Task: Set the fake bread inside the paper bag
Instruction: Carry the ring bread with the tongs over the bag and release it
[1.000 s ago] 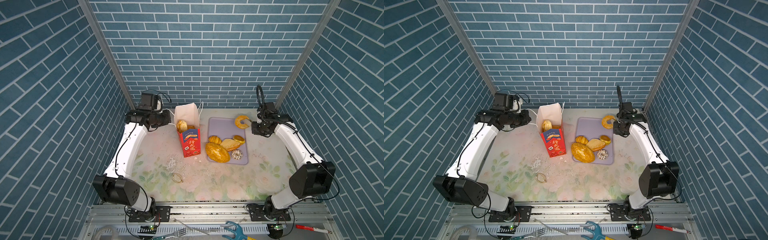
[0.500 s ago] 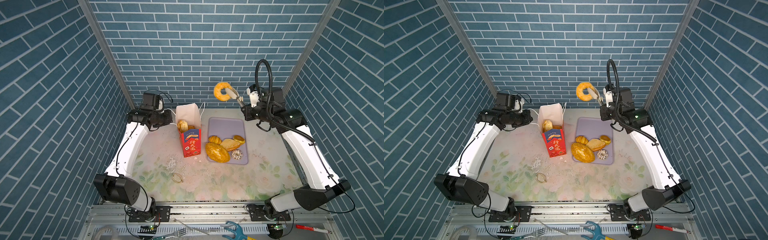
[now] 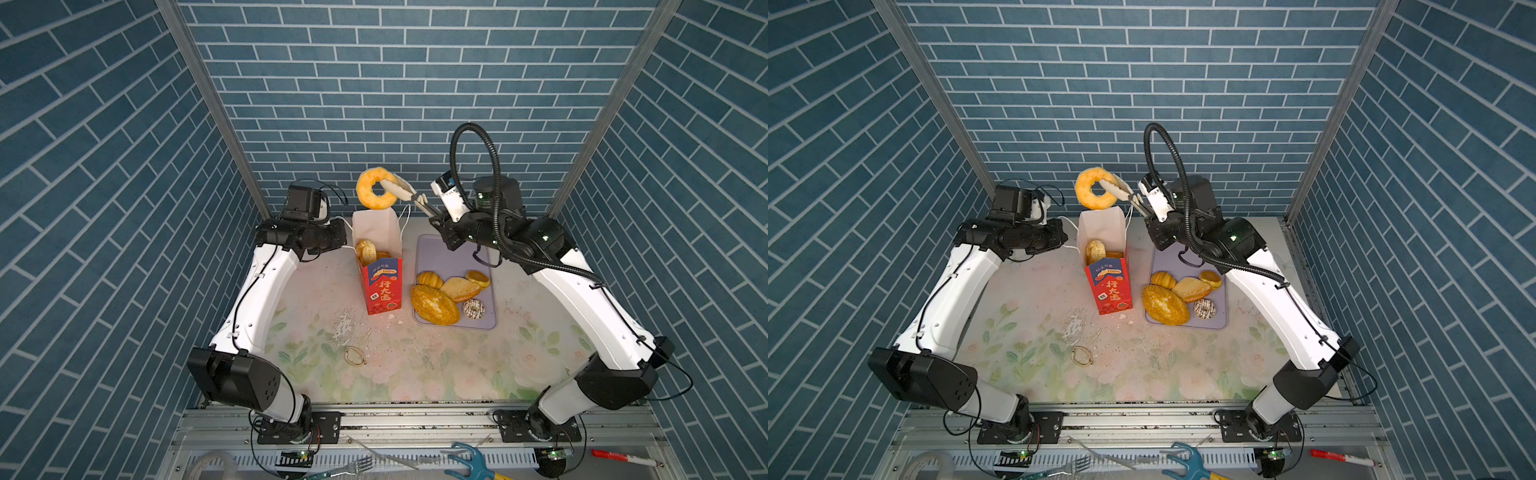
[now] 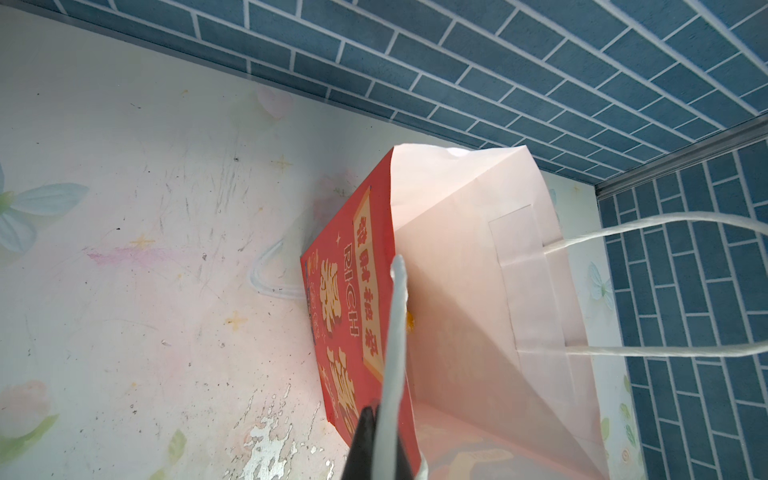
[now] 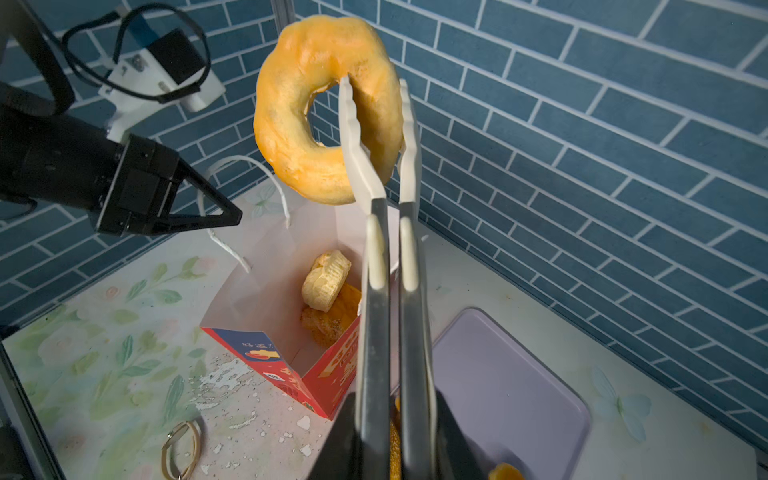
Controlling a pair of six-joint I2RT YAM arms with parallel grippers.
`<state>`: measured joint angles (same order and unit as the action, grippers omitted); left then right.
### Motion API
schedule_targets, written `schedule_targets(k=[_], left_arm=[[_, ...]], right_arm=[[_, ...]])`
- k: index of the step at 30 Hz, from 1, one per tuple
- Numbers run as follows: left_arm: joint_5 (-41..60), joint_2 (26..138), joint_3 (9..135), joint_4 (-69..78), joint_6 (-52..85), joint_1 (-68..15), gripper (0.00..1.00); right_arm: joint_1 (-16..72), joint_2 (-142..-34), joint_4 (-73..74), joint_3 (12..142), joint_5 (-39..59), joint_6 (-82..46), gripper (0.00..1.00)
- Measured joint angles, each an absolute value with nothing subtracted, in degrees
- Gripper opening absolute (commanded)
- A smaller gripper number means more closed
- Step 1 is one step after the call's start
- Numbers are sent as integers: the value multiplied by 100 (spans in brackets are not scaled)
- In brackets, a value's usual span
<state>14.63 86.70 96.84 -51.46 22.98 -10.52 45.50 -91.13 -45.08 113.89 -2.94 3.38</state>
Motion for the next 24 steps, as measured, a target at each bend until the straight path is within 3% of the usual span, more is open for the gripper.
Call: schedule_targets(k=[16, 24], left_arm=[[1466, 8670, 9684, -5105, 2296, -1052, 0], [1509, 8670, 9684, -5013, 2296, -1052, 0]], right_arm=[[4899, -9850, -5225, 11386, -1361, 607, 23], [4989, -10138, -5367, 11461, -1455, 650, 37]])
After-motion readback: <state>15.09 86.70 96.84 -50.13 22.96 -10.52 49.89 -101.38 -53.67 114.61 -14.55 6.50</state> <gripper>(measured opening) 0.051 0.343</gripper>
